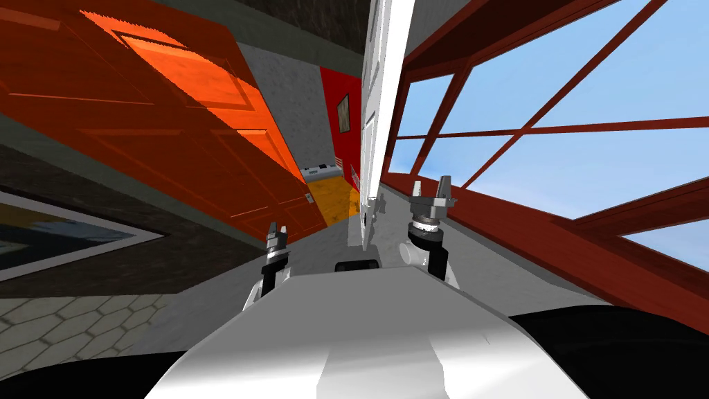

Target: Pull the door open

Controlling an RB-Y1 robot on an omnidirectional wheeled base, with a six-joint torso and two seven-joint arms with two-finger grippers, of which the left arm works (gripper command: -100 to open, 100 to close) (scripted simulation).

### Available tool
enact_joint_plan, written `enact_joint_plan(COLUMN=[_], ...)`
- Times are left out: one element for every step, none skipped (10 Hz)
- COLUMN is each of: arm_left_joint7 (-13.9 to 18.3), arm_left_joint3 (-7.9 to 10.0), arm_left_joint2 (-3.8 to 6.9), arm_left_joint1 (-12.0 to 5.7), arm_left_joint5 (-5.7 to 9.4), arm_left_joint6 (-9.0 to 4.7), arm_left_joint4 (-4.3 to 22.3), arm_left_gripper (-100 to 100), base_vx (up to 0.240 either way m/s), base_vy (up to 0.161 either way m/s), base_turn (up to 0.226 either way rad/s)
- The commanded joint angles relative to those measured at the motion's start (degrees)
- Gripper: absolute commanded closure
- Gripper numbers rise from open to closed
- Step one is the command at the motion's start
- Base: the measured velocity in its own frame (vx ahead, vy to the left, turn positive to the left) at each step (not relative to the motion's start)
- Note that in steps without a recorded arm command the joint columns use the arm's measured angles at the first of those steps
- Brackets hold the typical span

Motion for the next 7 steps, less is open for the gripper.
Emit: enact_joint_plan(arm_left_joint7=[0.3,0.4,0.6,0.8,1.0,1.2,1.3], arm_left_joint3=[0.88,1.88,2.90,3.94,4.97,6.01,7.05], arm_left_joint2=[0.61,0.91,1.21,1.50,1.80,2.09,2.38], arm_left_joint1=[-0.89,-1.42,-1.96,-2.51,-3.06,-3.62,-4.17], arm_left_joint5=[0.12,0.13,0.15,0.16,0.18,0.19,0.21], arm_left_joint6=[-0.04,-0.35,-0.65,-0.96,-1.27,-1.58,-1.90], arm_left_joint4=[1.6,3.5,5.0,7.2,9.0,10.7,12.7], arm_left_gripper=[-100,-100,-100,-100,-100,-100,-100], base_vx=[0.056,0.051,0.080,0.086,0.082,0.093,0.103], base_vy=[0.019,0.013,0.022,0.037,0.030,0.025,0.042], base_turn=[-0.038,-0.112,-0.202,-0.158,-0.160,-0.168,-0.173])
